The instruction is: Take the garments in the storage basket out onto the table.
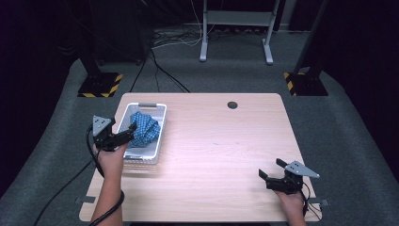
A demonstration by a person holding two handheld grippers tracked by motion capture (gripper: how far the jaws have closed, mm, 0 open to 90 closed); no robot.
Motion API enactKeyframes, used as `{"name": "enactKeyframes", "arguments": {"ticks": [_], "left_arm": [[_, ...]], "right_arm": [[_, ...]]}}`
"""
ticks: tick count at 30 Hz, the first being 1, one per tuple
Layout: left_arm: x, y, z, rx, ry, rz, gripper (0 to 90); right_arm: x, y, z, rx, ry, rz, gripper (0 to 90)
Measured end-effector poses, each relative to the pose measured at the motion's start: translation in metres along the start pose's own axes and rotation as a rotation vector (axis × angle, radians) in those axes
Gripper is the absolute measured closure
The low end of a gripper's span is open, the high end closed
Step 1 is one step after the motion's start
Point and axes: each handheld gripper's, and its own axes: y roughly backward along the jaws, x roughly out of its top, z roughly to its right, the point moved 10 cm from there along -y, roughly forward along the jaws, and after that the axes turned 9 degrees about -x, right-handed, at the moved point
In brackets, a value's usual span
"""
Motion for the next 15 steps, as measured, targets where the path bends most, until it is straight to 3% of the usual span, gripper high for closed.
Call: {"name": "enactKeyframes", "arguments": {"ticks": [15], "left_arm": [[0.002,-0.032,-0.001,-0.007,-0.004,-0.028,10.6]], "right_arm": [[0.0,0.0,0.0,0.001,-0.002,0.0,5.5]]}}
